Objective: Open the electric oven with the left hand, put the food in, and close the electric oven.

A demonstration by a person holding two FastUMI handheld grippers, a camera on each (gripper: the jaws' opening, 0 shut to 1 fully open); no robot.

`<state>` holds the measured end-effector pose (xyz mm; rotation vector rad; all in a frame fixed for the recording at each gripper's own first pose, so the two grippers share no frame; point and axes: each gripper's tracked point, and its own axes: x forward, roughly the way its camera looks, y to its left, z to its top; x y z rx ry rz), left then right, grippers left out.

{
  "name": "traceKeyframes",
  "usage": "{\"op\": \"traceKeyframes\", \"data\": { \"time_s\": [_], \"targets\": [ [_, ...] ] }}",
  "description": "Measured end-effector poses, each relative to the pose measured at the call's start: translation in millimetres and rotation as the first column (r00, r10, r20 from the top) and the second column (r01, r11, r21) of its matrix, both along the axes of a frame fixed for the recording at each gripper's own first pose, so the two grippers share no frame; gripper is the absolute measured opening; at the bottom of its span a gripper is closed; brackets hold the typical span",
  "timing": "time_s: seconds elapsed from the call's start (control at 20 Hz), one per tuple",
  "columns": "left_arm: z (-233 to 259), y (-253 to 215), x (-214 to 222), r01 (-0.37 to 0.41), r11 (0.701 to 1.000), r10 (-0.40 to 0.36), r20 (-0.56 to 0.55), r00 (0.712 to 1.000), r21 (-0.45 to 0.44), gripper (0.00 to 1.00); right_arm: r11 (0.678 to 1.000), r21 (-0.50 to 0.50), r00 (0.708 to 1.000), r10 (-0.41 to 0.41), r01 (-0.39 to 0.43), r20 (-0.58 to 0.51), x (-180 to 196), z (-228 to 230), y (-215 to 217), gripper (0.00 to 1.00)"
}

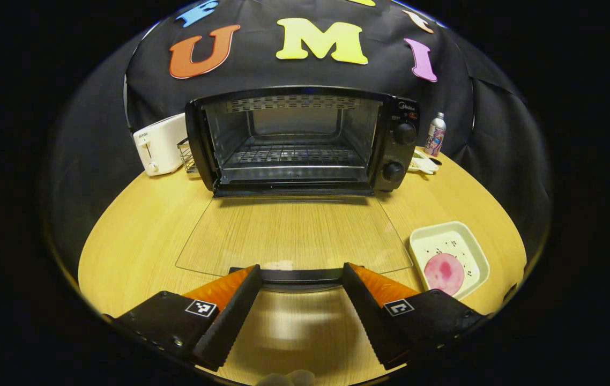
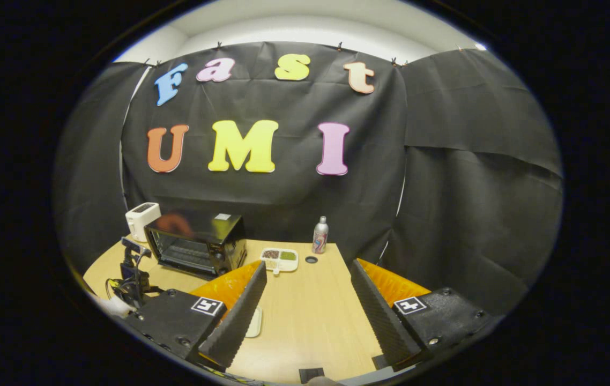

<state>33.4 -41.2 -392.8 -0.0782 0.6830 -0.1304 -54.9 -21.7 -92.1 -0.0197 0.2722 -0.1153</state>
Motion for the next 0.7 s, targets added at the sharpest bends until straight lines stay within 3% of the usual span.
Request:
{"op": "traceKeyframes", "data": {
  "time_s": [0.3, 0.7],
  "targets": [
    [11, 13, -6, -0.015, 1.000, 0.014, 0.035, 0.999, 0.019, 0.97, 1.000, 0.013, 0.999, -0.006, 0.006, -0.034, 1, -18, -4, 0.96],
    [90, 37, -30, -0.029, 0.999, 0.024, 0.208, 0.978, 0.023, 0.97, 0.994, 0.065, 0.982, 0.096, -0.086, -0.164, 27, -84, 32, 0.96]
  ]
}}
